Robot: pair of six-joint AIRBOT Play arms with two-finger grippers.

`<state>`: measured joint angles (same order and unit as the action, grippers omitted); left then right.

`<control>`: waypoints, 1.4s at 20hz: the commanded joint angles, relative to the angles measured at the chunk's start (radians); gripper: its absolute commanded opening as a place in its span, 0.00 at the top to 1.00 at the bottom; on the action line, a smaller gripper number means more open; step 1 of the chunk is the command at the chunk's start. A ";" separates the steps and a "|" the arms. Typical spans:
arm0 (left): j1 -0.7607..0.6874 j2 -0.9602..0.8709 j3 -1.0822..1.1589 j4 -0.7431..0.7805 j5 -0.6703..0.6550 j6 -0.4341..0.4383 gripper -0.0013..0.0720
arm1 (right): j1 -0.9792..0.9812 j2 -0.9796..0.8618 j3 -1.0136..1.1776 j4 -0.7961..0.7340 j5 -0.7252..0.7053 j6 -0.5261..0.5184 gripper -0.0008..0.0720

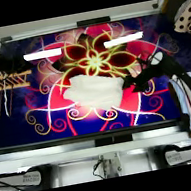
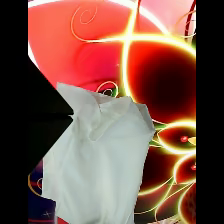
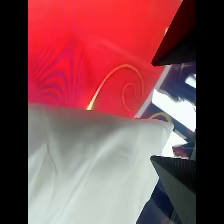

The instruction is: Fold the shirts.

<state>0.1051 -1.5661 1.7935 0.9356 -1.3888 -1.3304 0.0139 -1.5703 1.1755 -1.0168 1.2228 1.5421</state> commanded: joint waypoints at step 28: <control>0.000 0.000 0.000 0.000 -0.012 0.005 0.94 | -0.530 0.152 0.503 0.097 0.217 -0.167 0.91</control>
<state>0.1051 -1.5661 1.7931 0.9356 -1.3956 -1.3251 -0.3897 -1.4620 1.6226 -0.8207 1.3720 1.3361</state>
